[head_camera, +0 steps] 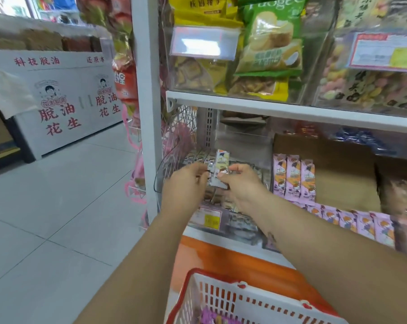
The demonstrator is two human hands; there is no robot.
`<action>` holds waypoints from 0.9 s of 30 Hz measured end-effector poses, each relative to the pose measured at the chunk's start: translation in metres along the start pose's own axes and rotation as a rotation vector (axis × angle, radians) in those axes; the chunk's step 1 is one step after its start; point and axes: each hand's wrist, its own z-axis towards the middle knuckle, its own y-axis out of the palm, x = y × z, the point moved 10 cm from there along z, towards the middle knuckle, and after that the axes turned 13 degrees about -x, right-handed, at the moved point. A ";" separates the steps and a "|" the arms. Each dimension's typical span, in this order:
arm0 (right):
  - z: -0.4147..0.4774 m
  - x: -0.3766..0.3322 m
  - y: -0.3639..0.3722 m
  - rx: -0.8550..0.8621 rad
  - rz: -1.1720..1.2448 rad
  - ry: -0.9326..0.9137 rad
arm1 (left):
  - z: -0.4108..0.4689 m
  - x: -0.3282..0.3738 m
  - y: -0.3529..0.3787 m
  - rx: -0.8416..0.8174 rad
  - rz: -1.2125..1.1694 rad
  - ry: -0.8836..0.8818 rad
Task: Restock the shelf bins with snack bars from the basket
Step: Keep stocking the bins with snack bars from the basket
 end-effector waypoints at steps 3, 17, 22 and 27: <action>0.038 0.014 -0.016 0.115 -0.030 0.051 | 0.005 -0.021 0.013 -0.076 0.180 -0.017; 0.085 0.004 -0.047 0.321 -0.755 0.130 | 0.000 -0.032 0.013 0.035 0.141 0.060; 0.071 -0.003 -0.033 0.295 -0.886 0.034 | -0.001 -0.034 0.013 0.050 0.128 0.065; 0.075 0.003 -0.022 0.146 -1.088 0.100 | -0.001 -0.035 0.013 0.061 0.139 0.056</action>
